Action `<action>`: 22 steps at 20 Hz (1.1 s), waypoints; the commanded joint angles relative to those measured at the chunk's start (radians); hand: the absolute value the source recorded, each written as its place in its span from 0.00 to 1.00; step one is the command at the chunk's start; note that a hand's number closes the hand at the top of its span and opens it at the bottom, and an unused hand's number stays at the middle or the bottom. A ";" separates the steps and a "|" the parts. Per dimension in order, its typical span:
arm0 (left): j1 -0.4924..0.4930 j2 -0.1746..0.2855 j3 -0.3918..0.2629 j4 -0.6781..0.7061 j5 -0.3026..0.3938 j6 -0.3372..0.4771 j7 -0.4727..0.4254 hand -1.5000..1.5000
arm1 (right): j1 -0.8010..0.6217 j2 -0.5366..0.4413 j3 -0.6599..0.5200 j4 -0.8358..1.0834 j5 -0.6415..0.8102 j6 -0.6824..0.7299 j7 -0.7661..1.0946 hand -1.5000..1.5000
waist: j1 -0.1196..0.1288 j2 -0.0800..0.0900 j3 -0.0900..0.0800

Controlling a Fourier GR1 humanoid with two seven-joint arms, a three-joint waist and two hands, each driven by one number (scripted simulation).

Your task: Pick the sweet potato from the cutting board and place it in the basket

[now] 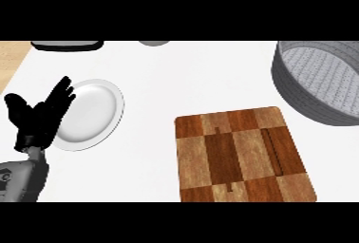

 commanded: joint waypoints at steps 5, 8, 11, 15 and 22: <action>-0.080 -0.021 -0.015 0.063 -0.035 0.008 -0.007 0.50 | -0.276 -0.023 0.242 0.239 0.051 -0.062 0.046 1.00 | 0.038 0.010 0.002; -0.042 -0.007 -0.009 -0.004 -0.009 -0.022 0.023 0.50 | -0.372 0.012 0.309 0.392 0.111 0.011 -0.031 1.00 | 0.051 0.009 0.003; -0.033 -0.031 -0.029 0.024 -0.029 -0.023 -0.024 0.50 | -0.547 0.038 0.405 0.453 0.156 -0.013 0.024 1.00 | 0.069 0.014 0.002; -0.038 -0.027 -0.007 0.081 -0.027 -0.040 -0.090 0.50 | -0.694 0.122 0.466 0.646 0.203 0.111 -0.013 1.00 | 0.061 0.014 0.002; -0.049 -0.048 -0.012 0.064 -0.025 -0.021 -0.033 0.50 | -0.884 0.325 0.494 0.900 0.326 -0.038 0.036 1.00 | 0.048 0.010 0.002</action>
